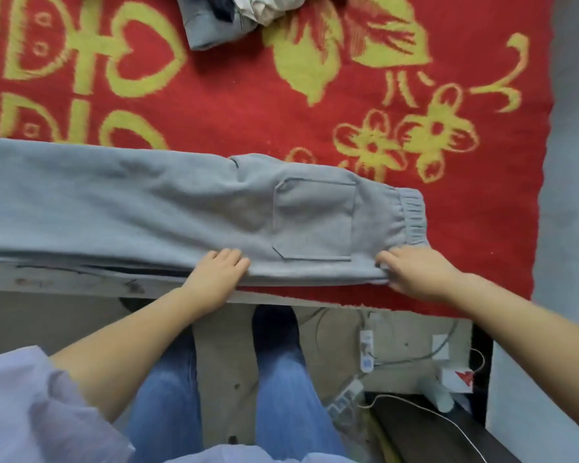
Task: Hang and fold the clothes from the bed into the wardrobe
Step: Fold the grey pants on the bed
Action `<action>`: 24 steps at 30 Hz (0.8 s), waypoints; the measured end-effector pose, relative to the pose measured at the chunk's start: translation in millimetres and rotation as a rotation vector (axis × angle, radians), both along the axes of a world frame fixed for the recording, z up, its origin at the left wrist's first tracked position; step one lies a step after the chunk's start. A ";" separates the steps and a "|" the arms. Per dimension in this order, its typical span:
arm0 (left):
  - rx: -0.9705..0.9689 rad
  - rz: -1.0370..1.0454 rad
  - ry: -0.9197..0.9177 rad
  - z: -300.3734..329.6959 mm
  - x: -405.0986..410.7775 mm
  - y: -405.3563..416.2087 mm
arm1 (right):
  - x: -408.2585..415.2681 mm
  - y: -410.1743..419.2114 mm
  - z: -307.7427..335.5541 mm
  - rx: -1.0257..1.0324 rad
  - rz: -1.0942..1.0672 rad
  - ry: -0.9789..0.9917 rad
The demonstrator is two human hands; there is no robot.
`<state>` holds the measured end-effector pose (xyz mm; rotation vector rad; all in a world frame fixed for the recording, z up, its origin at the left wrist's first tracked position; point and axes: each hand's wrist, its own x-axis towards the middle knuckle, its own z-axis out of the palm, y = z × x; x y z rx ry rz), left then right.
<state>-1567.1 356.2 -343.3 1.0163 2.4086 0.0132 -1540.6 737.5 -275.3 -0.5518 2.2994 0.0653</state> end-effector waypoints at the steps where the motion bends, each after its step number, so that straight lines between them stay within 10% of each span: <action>1: -0.096 0.040 -0.031 -6.6 9.1 -2.2 | 15.9 -1.6 -14.6 0.010 -0.082 -0.119; 8: -0.268 0.230 0.013 -13.7 13.6 -8.4 | 17.9 22.2 -50.5 -0.242 -1.159 0.334; 11: -0.374 0.158 -0.097 -12.5 1.6 -8.7 | 0.0 29.7 -67.6 -0.438 -1.585 -0.004; 20: -0.482 -0.036 -0.427 3.2 -23.4 -4.9 | -20.0 46.3 -114.3 -0.210 -1.590 -0.088; 24: 0.113 0.246 0.079 1.8 -25.2 41.0 | -24.9 35.7 -85.4 -0.521 -1.510 -0.005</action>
